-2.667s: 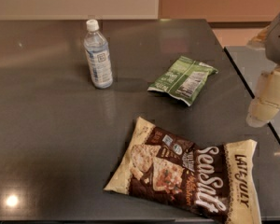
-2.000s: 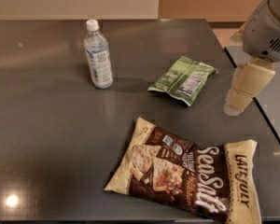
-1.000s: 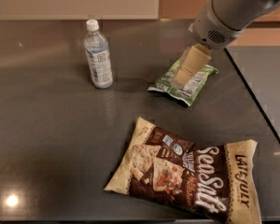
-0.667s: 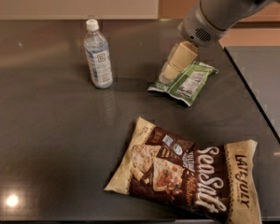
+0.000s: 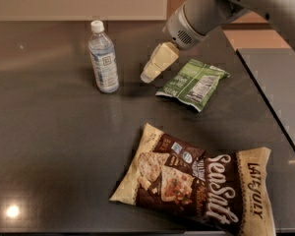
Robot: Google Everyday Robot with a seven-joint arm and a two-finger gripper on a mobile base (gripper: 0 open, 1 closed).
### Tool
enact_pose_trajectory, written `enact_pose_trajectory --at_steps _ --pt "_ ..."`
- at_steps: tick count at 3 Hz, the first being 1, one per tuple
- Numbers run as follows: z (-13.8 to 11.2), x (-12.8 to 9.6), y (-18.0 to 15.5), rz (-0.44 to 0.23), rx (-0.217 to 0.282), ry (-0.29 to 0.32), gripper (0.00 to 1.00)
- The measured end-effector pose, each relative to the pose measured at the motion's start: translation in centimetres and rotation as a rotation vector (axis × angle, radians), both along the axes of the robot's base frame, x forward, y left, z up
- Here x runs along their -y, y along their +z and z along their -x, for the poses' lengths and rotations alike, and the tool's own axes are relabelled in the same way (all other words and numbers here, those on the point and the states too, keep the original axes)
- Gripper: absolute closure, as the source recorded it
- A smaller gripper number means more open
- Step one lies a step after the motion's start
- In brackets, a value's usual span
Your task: Move blue plastic bottle near brown chip bag
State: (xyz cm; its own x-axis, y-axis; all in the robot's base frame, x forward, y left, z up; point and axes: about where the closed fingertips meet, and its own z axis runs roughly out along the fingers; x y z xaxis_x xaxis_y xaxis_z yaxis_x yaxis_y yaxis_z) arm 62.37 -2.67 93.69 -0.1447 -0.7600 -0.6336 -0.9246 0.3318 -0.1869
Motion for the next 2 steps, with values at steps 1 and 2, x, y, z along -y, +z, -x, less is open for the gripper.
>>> enact_pose_trajectory --at_steps 1,2 --pt "-1.0 -3.1 -0.5 -0.064 -0.003 0.020 0.00" --pt "-1.7 -6.2 -0.6 -0.126 -0.005 0.047 0.00"
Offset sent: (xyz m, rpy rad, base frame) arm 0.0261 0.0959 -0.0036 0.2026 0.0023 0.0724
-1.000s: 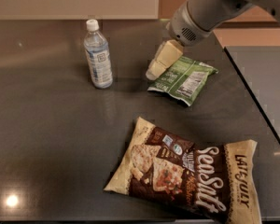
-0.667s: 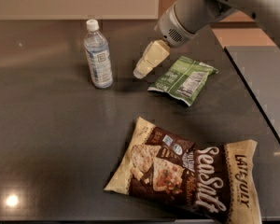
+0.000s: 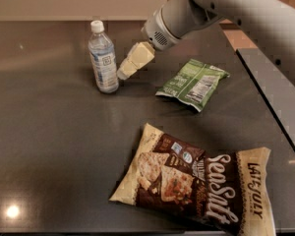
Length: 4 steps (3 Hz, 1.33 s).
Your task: Move blue plastic bottle near brown chip bag
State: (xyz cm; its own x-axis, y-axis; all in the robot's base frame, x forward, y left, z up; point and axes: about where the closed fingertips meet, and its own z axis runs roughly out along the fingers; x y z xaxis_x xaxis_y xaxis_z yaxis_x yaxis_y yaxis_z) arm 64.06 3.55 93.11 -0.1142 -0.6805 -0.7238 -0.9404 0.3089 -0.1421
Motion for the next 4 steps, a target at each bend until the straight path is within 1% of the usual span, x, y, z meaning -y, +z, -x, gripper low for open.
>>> enact_pose_trajectory --at_steps 1,2,3,4 --pt "-0.9 -2.9 0.2 -0.052 0.008 0.032 0.00" --pt "-1.5 -5.5 0.1 -0.101 -0.007 0.063 0.00" --pt "-1.5 -7.4 0.0 -0.133 -0.025 0.093 0.00" --pt "-0.9 -8.4 -0.2 -0.149 -0.047 0.121 0.18"
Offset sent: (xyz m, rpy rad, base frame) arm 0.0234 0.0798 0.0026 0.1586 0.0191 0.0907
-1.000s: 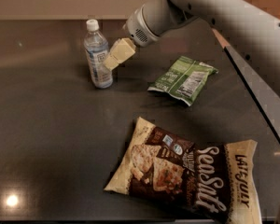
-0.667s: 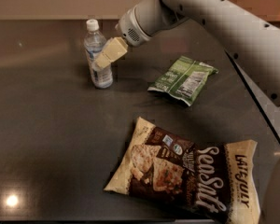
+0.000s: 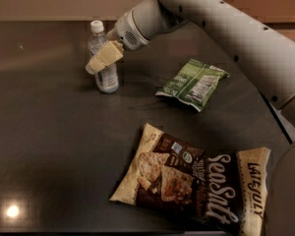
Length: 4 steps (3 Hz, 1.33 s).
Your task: Move blue plastic bottle near brown chip bag
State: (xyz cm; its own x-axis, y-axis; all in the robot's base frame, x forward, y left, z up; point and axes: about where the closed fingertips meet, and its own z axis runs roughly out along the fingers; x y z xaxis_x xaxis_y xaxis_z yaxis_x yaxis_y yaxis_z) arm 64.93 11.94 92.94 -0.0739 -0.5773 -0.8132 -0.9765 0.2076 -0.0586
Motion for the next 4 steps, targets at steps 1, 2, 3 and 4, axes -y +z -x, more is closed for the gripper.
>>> enact_pose_trajectory --at_steps 1,2,3,4 --pt "0.7 -0.1 0.2 -0.009 -0.011 0.018 0.40" --pt "1.5 0.3 0.6 -0.017 -0.020 0.029 0.64" --pt "3.2 1.2 1.6 -0.034 -0.034 0.059 0.87" --pt "6.0 2.8 3.1 -0.053 -0.048 0.094 1.00"
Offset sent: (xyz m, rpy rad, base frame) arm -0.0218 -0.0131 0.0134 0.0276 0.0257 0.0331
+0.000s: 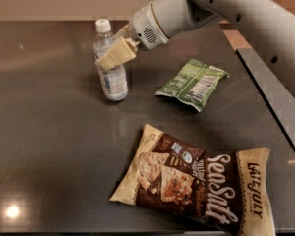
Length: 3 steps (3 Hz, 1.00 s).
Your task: Move blue plastic bottle near brown chip bag
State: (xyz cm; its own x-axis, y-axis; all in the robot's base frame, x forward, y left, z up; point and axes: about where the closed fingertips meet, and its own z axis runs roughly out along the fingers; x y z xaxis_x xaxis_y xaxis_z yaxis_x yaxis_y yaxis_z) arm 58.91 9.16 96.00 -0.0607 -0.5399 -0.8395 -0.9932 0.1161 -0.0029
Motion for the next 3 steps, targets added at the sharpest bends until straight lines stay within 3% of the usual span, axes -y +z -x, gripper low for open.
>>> enact_pose_trajectory --at_steps 3 --pt "7.2 4.1 1.3 -0.048 -0.038 0.045 1.00"
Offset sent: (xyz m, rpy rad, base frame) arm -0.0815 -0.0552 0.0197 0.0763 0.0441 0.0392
